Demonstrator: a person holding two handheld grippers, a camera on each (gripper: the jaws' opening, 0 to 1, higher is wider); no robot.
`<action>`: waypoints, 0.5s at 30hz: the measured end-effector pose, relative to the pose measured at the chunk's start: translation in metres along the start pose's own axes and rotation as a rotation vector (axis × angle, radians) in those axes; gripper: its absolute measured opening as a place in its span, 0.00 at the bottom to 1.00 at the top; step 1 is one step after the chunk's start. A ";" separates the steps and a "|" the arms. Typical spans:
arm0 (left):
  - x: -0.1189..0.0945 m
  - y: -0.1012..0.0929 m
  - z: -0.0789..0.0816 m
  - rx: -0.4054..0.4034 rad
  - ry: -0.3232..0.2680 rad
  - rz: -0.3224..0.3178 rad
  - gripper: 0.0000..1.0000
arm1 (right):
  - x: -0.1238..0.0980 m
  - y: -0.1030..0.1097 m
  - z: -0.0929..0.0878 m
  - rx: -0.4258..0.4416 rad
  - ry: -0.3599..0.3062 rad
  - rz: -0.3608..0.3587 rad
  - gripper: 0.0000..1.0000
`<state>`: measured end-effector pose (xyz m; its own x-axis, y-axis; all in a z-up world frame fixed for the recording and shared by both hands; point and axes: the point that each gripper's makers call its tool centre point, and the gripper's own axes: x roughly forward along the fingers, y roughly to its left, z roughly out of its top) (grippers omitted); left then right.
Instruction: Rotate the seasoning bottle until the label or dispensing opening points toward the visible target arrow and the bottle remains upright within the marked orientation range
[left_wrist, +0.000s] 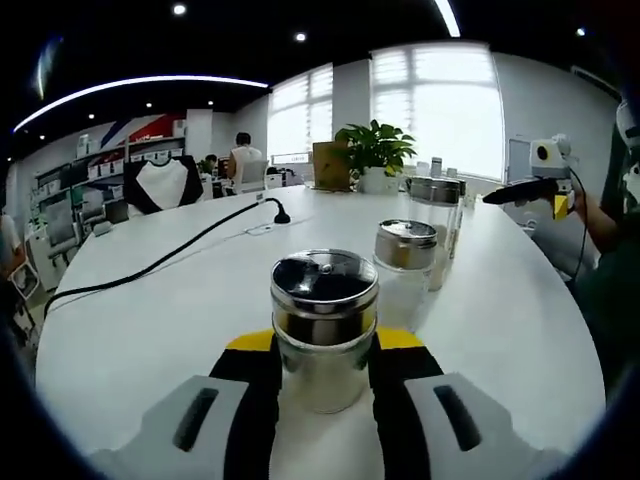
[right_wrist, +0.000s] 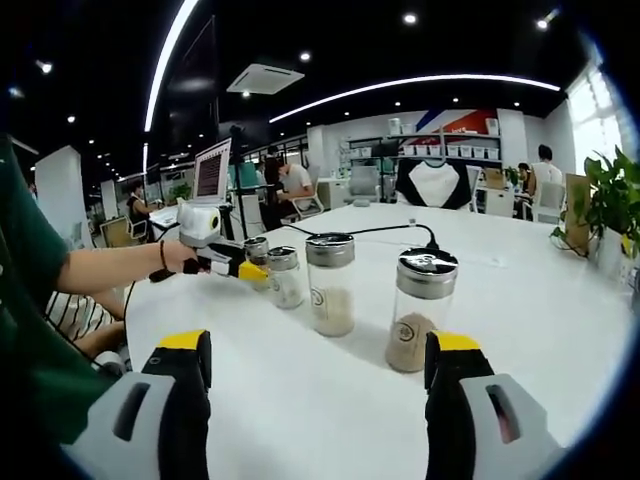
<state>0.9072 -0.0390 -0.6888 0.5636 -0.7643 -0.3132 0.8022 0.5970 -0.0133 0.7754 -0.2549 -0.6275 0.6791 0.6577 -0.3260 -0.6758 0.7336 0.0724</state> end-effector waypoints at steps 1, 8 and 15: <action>0.000 -0.001 0.000 0.009 -0.003 -0.012 0.36 | 0.000 0.000 0.000 0.000 0.001 0.000 0.90; 0.001 -0.002 0.000 0.039 -0.001 -0.052 0.36 | 0.000 -0.003 -0.002 0.008 0.001 -0.003 0.90; 0.001 -0.004 0.000 0.049 0.002 -0.104 0.36 | 0.001 -0.004 -0.005 0.026 0.001 -0.001 0.89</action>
<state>0.9044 -0.0417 -0.6894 0.4764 -0.8212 -0.3142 0.8650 0.5017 0.0003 0.7770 -0.2578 -0.6323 0.6794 0.6567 -0.3273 -0.6672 0.7385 0.0968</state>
